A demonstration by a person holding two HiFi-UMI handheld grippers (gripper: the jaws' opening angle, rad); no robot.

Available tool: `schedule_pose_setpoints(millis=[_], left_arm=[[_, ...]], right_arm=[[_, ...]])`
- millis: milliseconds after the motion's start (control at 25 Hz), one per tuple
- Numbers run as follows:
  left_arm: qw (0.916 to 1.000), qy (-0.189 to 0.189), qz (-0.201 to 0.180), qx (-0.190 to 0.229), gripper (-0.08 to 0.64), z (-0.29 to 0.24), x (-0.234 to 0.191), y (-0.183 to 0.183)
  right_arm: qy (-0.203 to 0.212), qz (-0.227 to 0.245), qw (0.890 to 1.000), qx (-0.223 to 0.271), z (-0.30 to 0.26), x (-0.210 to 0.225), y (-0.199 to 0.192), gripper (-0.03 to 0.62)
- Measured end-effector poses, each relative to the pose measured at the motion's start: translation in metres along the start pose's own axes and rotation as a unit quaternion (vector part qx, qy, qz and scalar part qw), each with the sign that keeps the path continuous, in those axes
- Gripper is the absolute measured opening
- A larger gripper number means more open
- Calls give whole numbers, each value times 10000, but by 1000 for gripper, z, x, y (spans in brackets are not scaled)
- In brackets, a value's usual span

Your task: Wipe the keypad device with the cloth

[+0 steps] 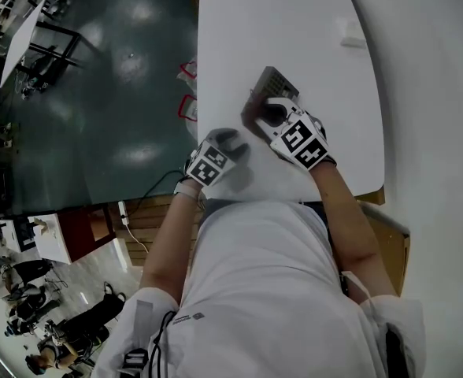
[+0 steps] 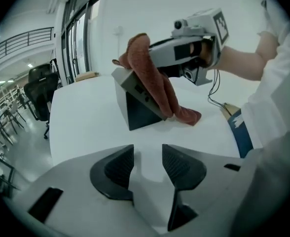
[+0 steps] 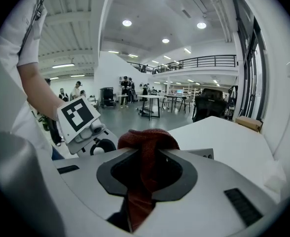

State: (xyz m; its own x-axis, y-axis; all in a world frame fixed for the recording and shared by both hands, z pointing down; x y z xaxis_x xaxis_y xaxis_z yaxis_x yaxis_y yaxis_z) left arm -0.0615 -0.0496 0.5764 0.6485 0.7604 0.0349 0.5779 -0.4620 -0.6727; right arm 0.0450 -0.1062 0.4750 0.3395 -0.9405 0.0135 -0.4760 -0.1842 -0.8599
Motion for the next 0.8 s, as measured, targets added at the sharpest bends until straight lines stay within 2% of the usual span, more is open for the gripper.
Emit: schedule_pose_setpoints(millis=[400, 800], left_arm=[[9999, 2, -101, 125, 181, -2, 1, -1], [9996, 65, -191, 174, 179, 0, 1, -2]], right_arm=[[-61, -102, 9997, -216, -1, -5, -21, 77], [-131, -182, 9973, -703, -12, -7, -60, 78]])
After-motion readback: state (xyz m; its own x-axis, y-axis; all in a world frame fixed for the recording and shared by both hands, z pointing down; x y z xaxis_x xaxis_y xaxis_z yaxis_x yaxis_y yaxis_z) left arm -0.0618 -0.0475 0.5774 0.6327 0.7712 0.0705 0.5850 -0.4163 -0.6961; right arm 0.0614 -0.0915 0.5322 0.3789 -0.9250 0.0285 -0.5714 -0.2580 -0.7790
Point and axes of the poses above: the fingertips, and each gripper's own axes: z backward along the fingers, x to its right, y out of its top, the point moved 6 cm from there along z, backward along the fingers, and after that the axes turned 8 degrees about y, right-handed, at the moved point
